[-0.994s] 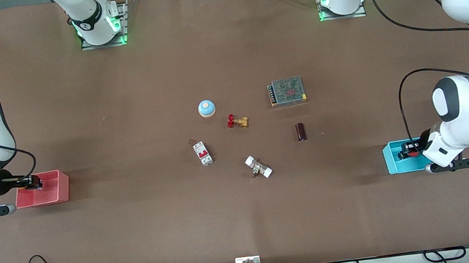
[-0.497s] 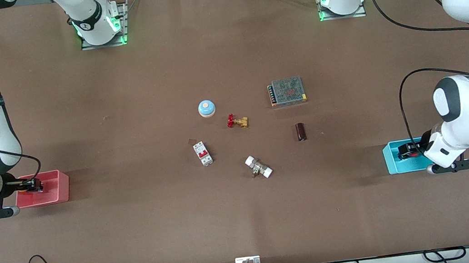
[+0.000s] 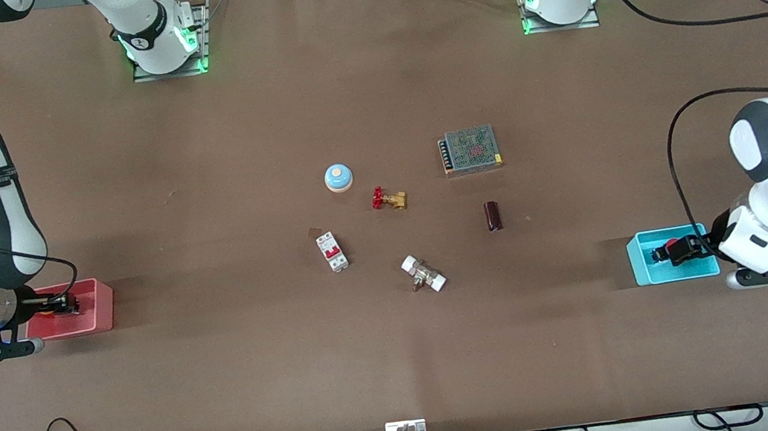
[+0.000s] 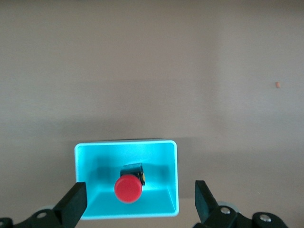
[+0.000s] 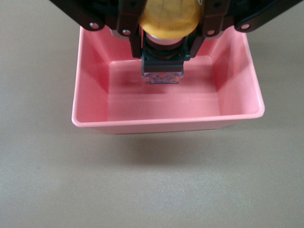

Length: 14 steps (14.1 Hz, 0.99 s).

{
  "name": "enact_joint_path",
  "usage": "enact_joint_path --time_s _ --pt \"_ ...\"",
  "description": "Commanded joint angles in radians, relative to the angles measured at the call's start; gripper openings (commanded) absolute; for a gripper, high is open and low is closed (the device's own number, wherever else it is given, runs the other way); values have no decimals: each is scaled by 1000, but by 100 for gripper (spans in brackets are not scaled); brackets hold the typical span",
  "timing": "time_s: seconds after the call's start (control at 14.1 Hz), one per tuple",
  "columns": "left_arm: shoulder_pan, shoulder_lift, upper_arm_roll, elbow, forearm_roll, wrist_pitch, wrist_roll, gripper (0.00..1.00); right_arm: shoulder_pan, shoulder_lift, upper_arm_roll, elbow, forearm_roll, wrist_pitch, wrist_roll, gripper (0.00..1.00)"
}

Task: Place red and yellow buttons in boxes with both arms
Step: 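Lower the red button into the cyan box and open the left gripper, then lower the yellow button into the pink box while the left gripper lifts away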

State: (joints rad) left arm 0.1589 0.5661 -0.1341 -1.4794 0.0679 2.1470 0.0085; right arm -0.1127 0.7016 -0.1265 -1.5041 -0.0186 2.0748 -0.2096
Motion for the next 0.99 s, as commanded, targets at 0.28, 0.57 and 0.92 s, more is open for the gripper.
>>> enact_joint_path --time_s 0.28,0.57,0.92 --pt "-22 -267 -6 -41 18 -252 -35 100 -10 29 11 15 -11 44 -14 31" --pt "-16 -399 -39 -39 9 -370 -35 100 -13 38 13 15 -7 54 -14 31" --pt "-15 -483 -41 -56 -5 -409 -16 100 -15 45 13 15 -3 56 -36 35"
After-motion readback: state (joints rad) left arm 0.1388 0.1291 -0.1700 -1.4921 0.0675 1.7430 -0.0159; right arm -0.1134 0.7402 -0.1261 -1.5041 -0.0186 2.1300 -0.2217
